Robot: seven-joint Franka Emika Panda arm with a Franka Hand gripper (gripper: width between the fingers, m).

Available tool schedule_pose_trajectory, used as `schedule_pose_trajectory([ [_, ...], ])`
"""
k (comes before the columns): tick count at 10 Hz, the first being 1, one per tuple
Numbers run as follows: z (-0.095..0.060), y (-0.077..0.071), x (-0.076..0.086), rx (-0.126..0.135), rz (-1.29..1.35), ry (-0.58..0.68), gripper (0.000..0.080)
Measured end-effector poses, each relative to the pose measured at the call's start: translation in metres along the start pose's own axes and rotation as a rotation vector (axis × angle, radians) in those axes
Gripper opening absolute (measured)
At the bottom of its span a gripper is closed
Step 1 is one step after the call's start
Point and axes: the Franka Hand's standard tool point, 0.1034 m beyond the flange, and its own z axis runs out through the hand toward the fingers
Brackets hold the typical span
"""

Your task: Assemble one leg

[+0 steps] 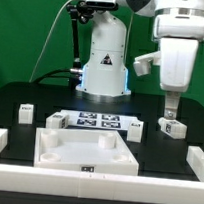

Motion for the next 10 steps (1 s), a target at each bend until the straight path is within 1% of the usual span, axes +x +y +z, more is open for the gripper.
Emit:
schedule_pose_trajectory([
  [1, 0.003, -0.005, -0.005, 0.018, -0.028, -0.036, 0.065],
  [6, 0.004, -0.005, -0.007, 0.023, -0.025, -0.038, 0.065],
  [7, 0.007, -0.008, -0.017, 0.019, -0.114, -0.033, 0.065],
  [8, 0.013, -0.012, -0.036, 0.035, -0.173, -0.04, 0.065],
  [10, 0.02, -0.012, -0.063, 0.058, -0.264, -0.05, 0.065],
])
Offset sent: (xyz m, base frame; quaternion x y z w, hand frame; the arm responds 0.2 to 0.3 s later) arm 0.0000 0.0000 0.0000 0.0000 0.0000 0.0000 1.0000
